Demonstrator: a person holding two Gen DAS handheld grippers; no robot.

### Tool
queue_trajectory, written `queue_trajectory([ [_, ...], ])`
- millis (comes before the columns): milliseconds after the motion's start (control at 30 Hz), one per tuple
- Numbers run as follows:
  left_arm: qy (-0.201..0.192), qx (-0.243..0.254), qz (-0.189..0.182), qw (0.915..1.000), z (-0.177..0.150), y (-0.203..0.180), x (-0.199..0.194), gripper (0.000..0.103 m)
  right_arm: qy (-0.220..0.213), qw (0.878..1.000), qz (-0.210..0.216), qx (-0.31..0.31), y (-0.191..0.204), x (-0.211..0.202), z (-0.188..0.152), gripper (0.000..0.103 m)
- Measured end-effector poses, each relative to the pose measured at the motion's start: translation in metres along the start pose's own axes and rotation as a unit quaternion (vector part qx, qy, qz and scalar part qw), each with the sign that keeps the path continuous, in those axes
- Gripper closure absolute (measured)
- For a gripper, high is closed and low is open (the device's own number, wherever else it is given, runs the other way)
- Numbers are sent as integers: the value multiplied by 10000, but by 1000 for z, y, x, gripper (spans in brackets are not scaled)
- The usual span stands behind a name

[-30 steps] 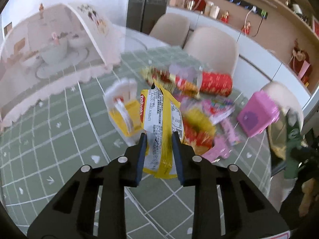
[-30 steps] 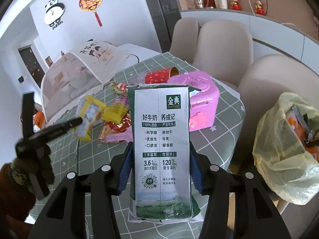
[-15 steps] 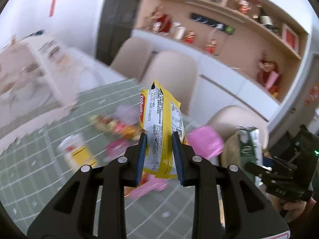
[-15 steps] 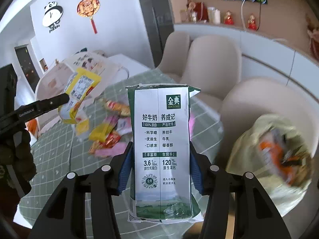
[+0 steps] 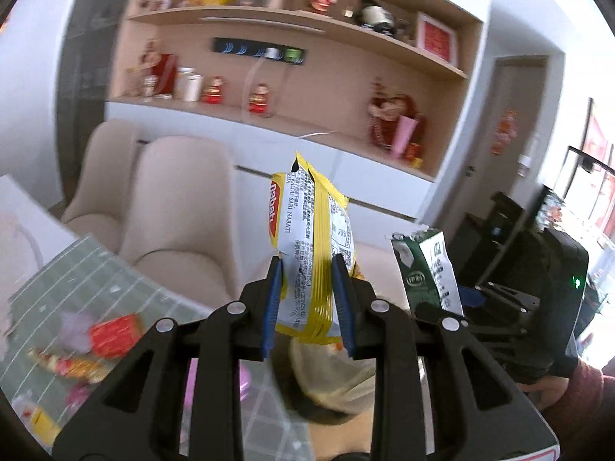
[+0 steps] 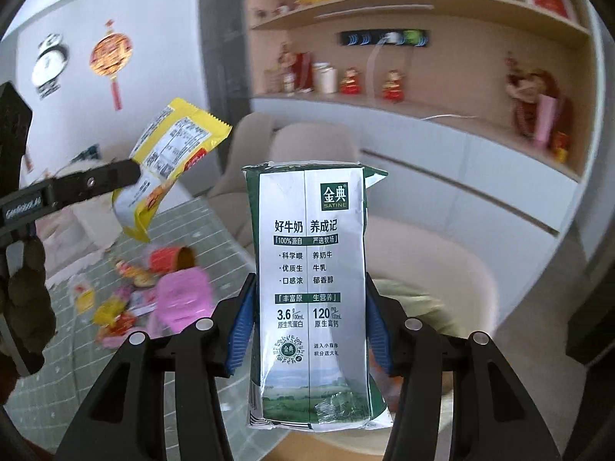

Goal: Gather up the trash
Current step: 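Carry the yellow snack bag with the left gripper into the bin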

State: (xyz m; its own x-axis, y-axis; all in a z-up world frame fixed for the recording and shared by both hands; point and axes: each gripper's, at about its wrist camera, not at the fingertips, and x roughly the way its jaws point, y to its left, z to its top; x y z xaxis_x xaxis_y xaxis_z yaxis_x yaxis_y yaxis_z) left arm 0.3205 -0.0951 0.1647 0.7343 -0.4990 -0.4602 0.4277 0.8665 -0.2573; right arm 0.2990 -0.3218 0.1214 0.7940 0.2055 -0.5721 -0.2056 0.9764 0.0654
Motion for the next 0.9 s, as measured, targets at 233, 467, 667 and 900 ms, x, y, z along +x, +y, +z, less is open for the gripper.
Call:
queue_trajectory([
  [233,464,112,-498,9976,-9,-34,63,78,-84,9979,-400,493,-55,-3,1,54],
  [467,1240,0,-826,9888,-36,-37,119,78,13,9952,-592,777,-91,10,-10,54],
  [667,1703,13,-1042,9799,-50,-43,161,78,114,9927,-742,947,-112,20,-14,54],
  [900,2150,-14,-1170,9696,-68,-53,205,70,319,9913,-723,1054,-124,44,-16,54],
])
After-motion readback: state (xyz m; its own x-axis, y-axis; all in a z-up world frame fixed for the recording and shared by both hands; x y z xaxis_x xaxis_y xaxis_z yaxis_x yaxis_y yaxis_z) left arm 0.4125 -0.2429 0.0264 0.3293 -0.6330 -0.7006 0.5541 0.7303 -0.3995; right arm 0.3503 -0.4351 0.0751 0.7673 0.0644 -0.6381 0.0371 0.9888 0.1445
